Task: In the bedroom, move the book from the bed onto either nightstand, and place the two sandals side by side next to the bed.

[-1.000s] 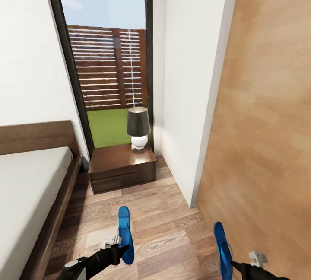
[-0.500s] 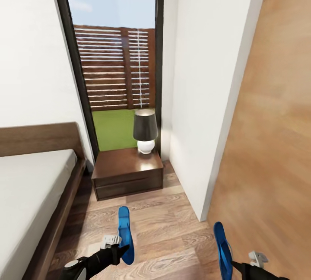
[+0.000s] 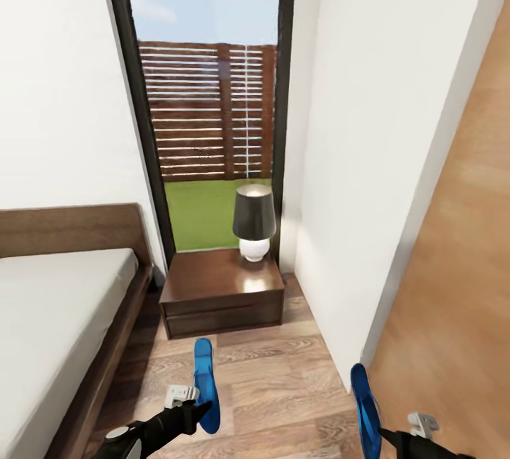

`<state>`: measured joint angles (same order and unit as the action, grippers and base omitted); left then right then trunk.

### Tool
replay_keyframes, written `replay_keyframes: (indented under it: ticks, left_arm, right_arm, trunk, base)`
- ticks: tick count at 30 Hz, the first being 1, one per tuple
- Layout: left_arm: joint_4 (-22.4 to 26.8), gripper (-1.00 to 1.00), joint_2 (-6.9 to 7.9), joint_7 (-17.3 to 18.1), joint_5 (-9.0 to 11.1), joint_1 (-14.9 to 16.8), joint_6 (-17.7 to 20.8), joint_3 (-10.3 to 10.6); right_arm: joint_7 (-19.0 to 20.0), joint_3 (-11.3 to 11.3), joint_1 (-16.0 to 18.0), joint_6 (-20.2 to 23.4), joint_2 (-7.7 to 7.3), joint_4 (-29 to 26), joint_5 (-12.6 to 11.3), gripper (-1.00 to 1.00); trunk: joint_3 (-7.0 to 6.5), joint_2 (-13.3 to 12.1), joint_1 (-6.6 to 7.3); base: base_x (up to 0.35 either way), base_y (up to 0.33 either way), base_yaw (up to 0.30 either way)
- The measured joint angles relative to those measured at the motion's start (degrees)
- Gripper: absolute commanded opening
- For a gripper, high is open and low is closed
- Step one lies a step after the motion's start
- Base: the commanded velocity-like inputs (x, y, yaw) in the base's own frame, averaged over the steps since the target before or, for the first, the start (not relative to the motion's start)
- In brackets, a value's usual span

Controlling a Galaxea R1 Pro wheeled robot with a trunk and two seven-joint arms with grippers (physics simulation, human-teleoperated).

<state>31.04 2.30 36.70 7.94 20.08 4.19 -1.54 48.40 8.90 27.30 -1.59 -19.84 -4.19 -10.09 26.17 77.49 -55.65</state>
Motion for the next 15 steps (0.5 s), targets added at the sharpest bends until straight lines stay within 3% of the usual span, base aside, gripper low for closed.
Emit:
replay_keyframes:
  ticks: [15]
  left_arm:
    - [-0.03,-1.0,-0.01,0.0,0.03,0.03,0.02,0.02]
  right_arm:
    - [0.02,0.0,-0.02,0.0,-0.01,-0.02,0.0,-1.0]
  trunk:
    - [0.0,0.0,0.0]
  base:
    - [0.321,-0.018,0.029]
